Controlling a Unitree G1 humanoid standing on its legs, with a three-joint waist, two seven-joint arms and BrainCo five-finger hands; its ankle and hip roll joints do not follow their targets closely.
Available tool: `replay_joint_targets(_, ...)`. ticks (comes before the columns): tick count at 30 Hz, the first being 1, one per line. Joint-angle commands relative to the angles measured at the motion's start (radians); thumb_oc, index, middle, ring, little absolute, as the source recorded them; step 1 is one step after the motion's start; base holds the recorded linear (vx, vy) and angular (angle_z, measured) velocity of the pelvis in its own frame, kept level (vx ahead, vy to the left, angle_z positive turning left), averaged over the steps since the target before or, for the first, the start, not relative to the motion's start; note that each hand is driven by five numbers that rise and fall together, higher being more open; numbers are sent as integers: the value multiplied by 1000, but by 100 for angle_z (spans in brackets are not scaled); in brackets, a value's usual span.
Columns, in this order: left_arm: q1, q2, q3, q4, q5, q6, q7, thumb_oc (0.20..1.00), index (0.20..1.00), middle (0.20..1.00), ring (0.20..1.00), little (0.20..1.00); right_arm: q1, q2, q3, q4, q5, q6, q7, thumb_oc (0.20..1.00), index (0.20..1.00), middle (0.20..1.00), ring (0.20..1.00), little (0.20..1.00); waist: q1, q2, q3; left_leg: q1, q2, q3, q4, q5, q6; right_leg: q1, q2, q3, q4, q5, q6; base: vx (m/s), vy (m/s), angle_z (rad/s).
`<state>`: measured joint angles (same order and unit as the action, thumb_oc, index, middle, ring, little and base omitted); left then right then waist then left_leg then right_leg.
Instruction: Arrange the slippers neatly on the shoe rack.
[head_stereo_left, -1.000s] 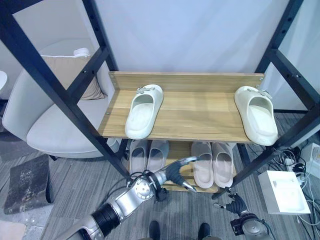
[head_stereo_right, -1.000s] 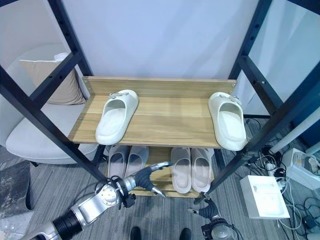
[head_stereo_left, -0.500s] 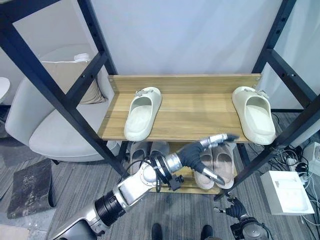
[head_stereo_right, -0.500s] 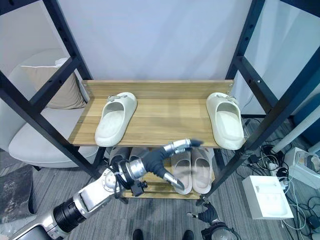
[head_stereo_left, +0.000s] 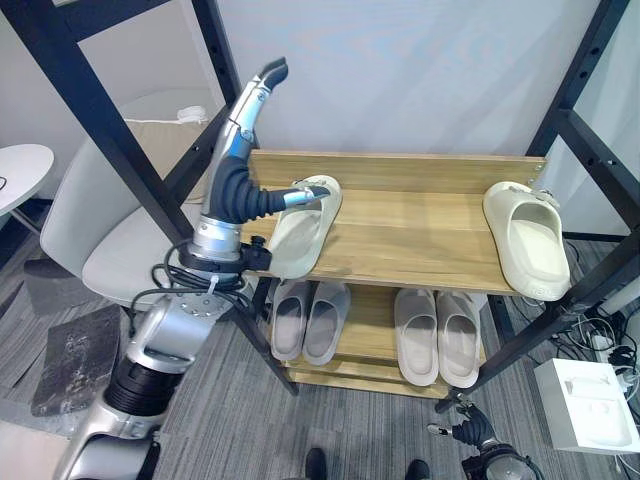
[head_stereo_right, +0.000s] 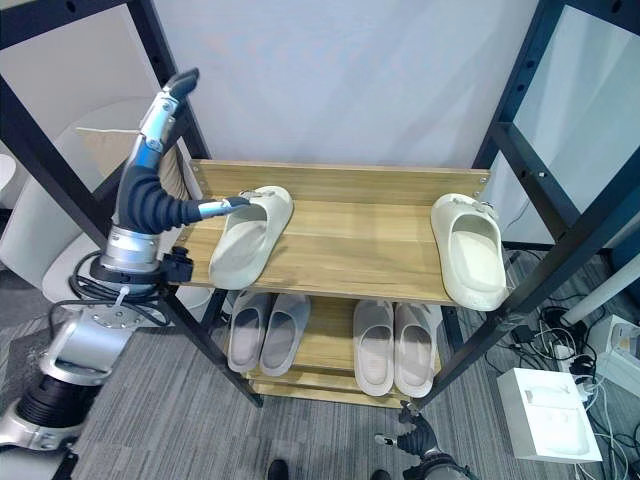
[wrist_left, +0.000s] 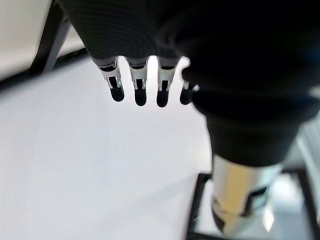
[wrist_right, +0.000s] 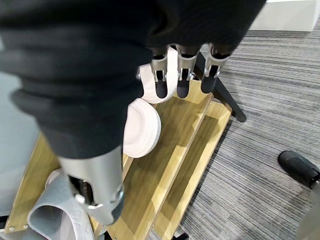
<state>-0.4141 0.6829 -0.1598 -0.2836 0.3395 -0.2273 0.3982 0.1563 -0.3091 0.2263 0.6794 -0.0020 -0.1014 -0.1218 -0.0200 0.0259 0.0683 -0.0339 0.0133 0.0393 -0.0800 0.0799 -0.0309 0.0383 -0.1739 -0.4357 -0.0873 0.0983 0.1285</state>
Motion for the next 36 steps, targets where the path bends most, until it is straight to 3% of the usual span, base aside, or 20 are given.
replay_joint_targets(1,-114,21,21,98,187,52,100,1000,1000,1000,1000,1000,-25,-6,4,-78,-25,-41,-16,1000,1000,1000,1000,1000,8,-21,15,67,-17,21,-7,-64,-34,43,28,-34,15,-62,34,0,0,0)
replay_joint_targets(6,-138,76,8,160,371,135,143,1000,1000,1000,1000,1000,-25,-17,8,-90,-24,-50,-19,1000,1000,1000,1000,1000,-6,-17,15,73,-18,29,-7,-71,-31,38,33,-18,17,-65,33,18,3,-5)
replay_joint_targets(13,-178,98,-69,252,503,199,136,1000,1000,1000,1000,1000,-30,-29,22,-109,-27,-51,-19,1000,1000,1000,1000,1000,-31,-16,18,76,-16,47,-7,-77,-27,26,39,10,19,-66,34,23,0,-8)
replay_joint_targets(36,-339,209,-282,631,605,301,60,1000,1000,1000,1000,1000,-31,-60,8,-130,-10,-58,-18,1000,1000,1000,1000,1000,-76,-3,21,76,-13,80,-7,-89,-21,0,51,57,16,-63,41,16,2,-9)
